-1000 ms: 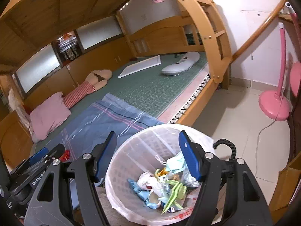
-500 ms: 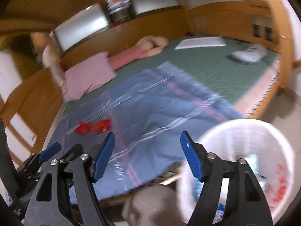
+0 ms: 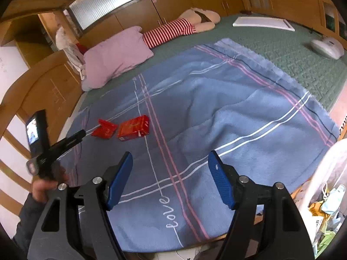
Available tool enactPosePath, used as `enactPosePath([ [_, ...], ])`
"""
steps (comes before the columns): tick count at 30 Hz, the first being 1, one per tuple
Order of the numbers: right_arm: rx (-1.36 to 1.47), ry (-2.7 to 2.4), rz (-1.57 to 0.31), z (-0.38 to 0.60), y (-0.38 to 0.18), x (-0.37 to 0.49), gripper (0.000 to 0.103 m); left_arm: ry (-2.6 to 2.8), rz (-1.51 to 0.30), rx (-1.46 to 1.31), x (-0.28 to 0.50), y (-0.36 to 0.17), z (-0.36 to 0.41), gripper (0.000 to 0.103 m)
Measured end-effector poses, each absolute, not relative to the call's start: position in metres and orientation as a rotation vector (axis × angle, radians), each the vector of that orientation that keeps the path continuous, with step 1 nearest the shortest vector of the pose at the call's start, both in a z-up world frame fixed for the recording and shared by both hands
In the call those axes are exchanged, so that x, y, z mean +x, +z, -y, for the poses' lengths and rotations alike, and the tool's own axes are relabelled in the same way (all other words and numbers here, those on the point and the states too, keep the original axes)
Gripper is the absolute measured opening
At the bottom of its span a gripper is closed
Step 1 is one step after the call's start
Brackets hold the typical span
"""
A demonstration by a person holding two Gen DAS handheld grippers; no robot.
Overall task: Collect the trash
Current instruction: 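Grasp the red packet with the left tool while the right tool grasps the red cigarette box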
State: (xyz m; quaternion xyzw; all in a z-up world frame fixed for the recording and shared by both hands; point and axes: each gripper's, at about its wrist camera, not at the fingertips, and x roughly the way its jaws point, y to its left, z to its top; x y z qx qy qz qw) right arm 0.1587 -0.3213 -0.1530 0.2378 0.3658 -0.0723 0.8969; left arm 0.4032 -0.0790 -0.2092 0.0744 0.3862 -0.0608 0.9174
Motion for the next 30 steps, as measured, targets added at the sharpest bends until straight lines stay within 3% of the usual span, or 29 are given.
enactPosePath([
  [7, 0.5, -0.158, -0.794, 0.326, -0.165, 0.175, 0.071, -0.166, -0.907, 0.155, 0.463, -0.261, 0.091, 0.081],
  [13, 0.506, -0.161, -0.802, 0.328, -0.169, 0.184, 0.071, -0.197, -0.939, 0.154, 0.469, -0.28, 0.092, 0.06],
  [16, 0.502, -0.144, -0.811, 0.326, -0.172, 0.193, 0.071, -0.202, -0.924, 0.161, 0.465, -0.275, 0.093, 0.051],
  [30, 0.345, 0.067, -0.907, 0.26, -0.195, 0.334, 0.071, -0.167, -0.767, 0.08, 0.39, -0.193, 0.036, 0.051],
])
